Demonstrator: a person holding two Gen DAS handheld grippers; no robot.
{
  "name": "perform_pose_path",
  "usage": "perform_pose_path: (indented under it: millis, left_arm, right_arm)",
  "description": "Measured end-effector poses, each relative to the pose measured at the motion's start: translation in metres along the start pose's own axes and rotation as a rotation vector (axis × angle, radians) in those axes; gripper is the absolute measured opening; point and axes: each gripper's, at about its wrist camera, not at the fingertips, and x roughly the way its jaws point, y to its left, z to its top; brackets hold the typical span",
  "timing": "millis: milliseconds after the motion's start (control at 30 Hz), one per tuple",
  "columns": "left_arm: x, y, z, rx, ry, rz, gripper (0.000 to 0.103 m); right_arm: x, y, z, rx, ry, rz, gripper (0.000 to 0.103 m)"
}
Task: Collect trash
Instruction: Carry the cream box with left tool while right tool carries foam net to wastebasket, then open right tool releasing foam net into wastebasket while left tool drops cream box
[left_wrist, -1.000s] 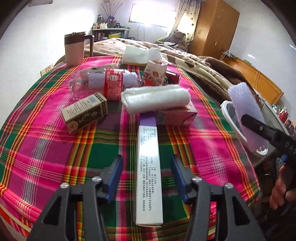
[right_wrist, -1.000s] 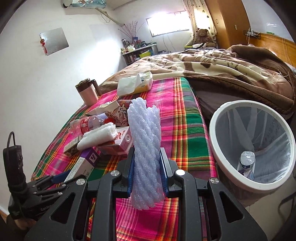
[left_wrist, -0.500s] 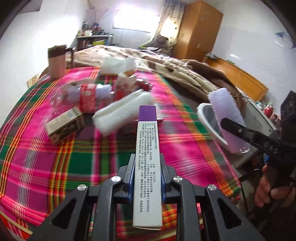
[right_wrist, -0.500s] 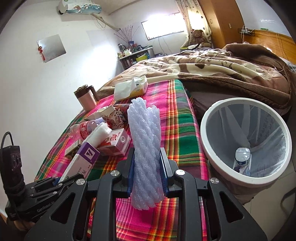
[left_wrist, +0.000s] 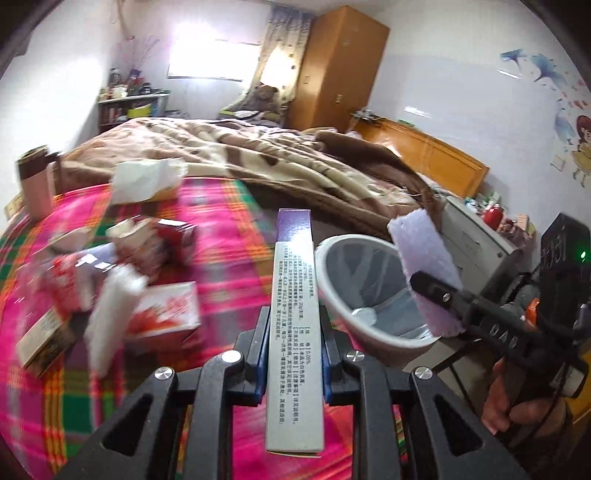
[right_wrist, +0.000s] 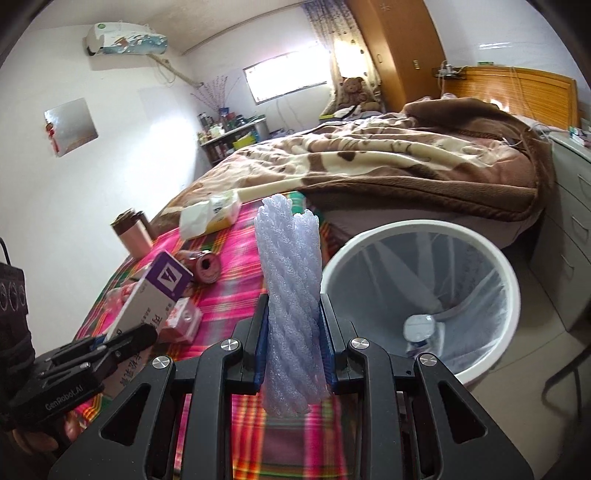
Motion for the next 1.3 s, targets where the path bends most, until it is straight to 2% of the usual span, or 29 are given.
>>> perform_pose_path:
  millis: [367,600,800,967,1033,1100,1300]
  left_arm:
    - [0.062,-0.056,0.022,0.08,0.065,-0.114,0.023]
    - [0.094,-0.084,0.023,0.115,0.119,-0.123,0.023]
    - [0.109,-0.089,0.024,0.112,0.146,-0.113,0.024]
    - [0.115,-0.085,0.025,0.099,0.157,-0.113,0.041]
    - [0.114,-0.083,0.024,0.095,0.156,-0.123,0.045]
    - [0.113,-0.081,0.024,0.089,0.153,-0.113,0.054]
    - [0.101,-0.072,0.025,0.079,0.132,-0.11,0.061]
  right_arm:
    - [0.008,-0.056,0.007,0.08,0.038,-0.13,0.025]
    - [0.019,-0.077,0.007,0.096,0.084,-0.19,0.025]
    - [0.023,-0.087,0.009,0.089,0.108,-0.229,0.027]
    - [0.026,-0.091,0.009,0.084,0.127,-0.247,0.03]
    - [0.027,-0.092,0.009,0.082,0.132,-0.256,0.034]
    - [0.028,-0.092,0.008,0.081,0.133,-0.258,0.046]
    - [0.026,-0.091,0.009,0.084,0.124,-0.255,0.049]
